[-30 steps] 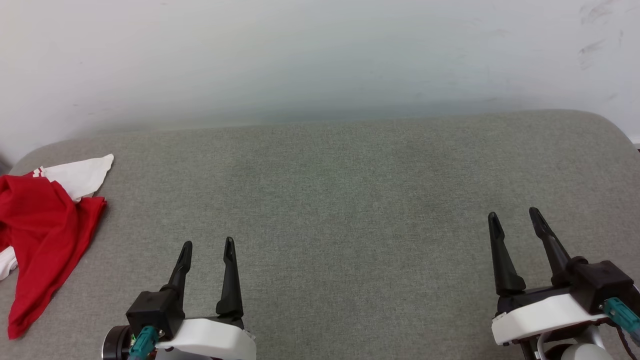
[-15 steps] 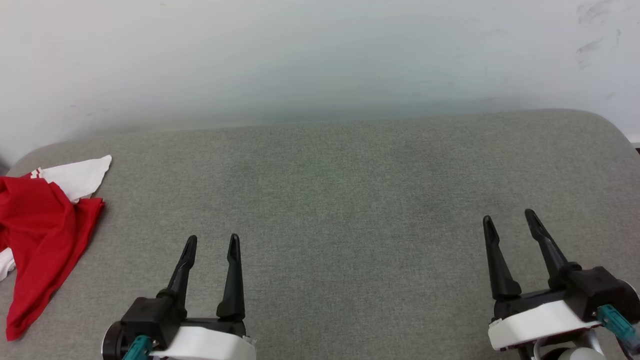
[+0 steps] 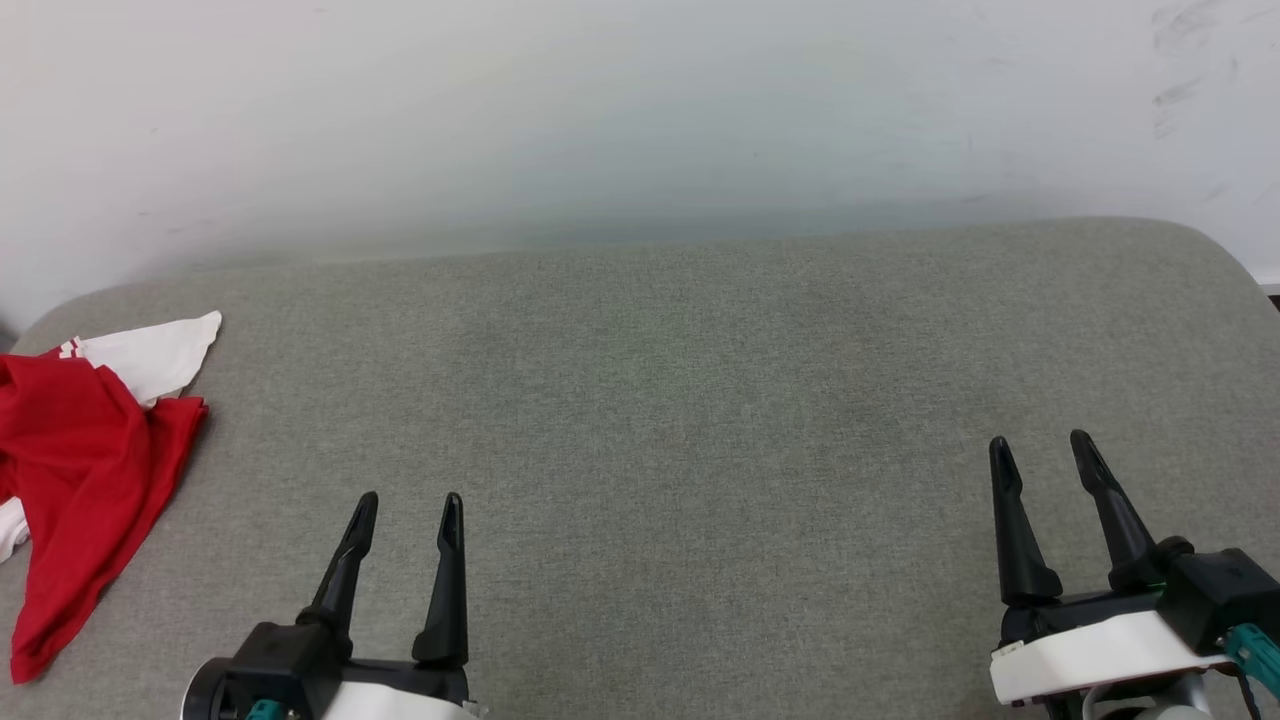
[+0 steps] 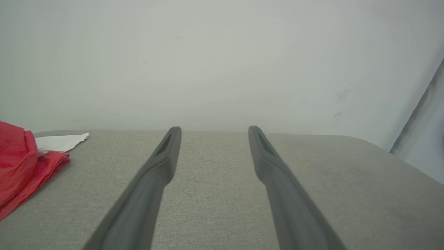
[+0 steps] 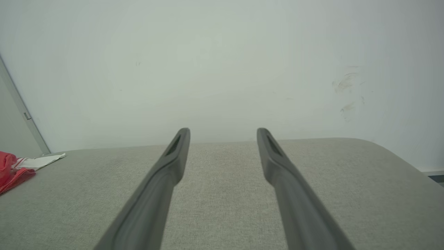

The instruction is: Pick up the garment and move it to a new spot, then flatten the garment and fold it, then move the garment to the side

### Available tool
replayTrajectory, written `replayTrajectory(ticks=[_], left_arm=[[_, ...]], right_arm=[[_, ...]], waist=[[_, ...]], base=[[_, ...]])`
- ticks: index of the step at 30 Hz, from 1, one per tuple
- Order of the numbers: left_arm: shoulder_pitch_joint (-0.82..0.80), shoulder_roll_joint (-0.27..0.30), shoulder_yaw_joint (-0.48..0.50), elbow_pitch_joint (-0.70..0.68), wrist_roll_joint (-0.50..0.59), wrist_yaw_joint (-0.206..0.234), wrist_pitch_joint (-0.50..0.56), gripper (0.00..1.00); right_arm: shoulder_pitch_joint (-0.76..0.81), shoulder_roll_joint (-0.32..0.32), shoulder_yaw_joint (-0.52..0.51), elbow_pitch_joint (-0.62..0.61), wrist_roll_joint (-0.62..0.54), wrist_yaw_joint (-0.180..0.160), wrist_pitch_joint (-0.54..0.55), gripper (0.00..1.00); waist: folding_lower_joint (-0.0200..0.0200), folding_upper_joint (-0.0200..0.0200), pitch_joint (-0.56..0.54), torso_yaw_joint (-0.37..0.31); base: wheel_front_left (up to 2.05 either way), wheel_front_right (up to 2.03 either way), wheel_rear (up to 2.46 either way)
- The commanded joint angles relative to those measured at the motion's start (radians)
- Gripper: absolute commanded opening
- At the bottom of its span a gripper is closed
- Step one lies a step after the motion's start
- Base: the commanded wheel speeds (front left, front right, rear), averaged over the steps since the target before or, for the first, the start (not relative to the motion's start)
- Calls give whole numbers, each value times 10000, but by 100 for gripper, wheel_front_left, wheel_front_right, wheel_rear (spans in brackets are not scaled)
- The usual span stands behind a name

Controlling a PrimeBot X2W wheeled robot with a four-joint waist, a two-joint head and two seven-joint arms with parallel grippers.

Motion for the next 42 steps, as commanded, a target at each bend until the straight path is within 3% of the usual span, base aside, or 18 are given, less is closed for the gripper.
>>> replayTrajectory(ticks=[1, 14, 24, 32, 42], left_arm=[[156, -20, 57, 60, 267, -66, -107, 100], [281, -54, -40, 388, 913, -20, -341, 100], [152, -54, -36, 380, 781, 25, -332, 100], [255, -53, 187, 331, 770, -50, -321, 100], [412, -55, 655, 242, 722, -118, -321, 100]], right_arm=[[117, 14, -6, 16, -175, -3, -96, 100], [157, 16, 24, 322, -559, -3, -331, 100], [176, 16, 92, 284, -438, -3, -318, 100], [331, 16, 389, 282, -410, -3, -316, 100], [562, 16, 1046, 290, -333, -3, -316, 100]], waist=[[0, 0, 2, -6], [0, 0, 12, -94], [0, 0, 23, 47], [0, 0, -76, 694], [0, 0, -312, 2214]], base=[[0, 0, 0], [0, 0, 0], [0, 0, 0], [0, 0, 0], [0, 0, 0]])
